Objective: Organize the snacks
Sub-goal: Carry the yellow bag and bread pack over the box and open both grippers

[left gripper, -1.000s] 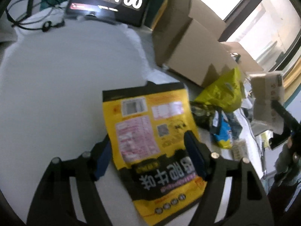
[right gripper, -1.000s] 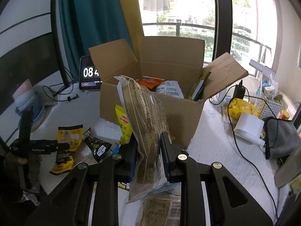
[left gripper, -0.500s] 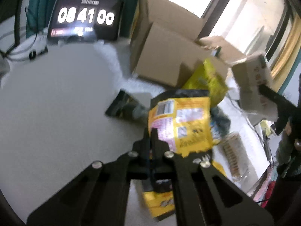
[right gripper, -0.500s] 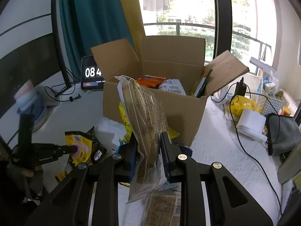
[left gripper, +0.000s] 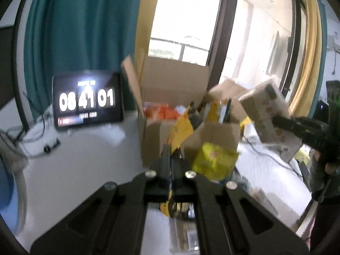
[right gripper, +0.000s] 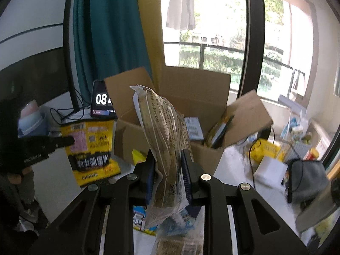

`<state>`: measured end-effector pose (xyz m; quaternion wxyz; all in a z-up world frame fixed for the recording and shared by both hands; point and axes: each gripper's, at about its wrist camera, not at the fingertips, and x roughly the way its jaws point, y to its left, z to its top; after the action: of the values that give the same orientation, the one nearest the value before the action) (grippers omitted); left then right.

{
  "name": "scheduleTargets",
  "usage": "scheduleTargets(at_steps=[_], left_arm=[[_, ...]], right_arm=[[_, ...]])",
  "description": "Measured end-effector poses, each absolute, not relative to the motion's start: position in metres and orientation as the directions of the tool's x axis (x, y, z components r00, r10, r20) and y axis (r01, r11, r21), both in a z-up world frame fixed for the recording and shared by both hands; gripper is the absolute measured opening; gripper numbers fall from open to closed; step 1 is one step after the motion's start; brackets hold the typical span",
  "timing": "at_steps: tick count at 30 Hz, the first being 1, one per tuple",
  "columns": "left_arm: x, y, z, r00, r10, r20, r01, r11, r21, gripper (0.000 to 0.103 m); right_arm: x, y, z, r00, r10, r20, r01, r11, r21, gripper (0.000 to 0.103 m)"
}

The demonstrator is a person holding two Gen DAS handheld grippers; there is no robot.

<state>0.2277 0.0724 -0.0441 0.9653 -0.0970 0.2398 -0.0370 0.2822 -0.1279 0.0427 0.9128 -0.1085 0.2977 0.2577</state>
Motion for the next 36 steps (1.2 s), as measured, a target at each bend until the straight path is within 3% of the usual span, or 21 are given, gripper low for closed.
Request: scheduleTargets(at_steps=[11,25,29,36], left_arm=[[0.272,0.077,0.022,0.934,-0.111,-0.338,0.048,0.981,-0.19,0.0],[0.355,0.062,0.034,0.945,-0.054,-0.324,0.026,0.995,-0.092,0.0],[0.383,0.056,0.03,0.939,-0.014,-0.343,0.002,0.999,-0.036,0.0],[0.461,0.046,-0.015,0.825,0.018,-0.565,-0.013,1.0,0.013,0.007]], right_arm=[[0.325,-0.124,0.078,0.735,0.388,-0.556,-0.528,0.842,-0.111,0.025],[0.417,-0.099,0.068,0.738,0.315,-0.597,-0.431,0.901,-0.057,0.025],[0.446,-0.092,0.057,0.726,0.294,-0.621,-0.396,0.918,-0.027,0.025],[0.482,-0.089,0.031,0.686,0.256,-0.681,-0.309,0.95,0.046,0.027]])
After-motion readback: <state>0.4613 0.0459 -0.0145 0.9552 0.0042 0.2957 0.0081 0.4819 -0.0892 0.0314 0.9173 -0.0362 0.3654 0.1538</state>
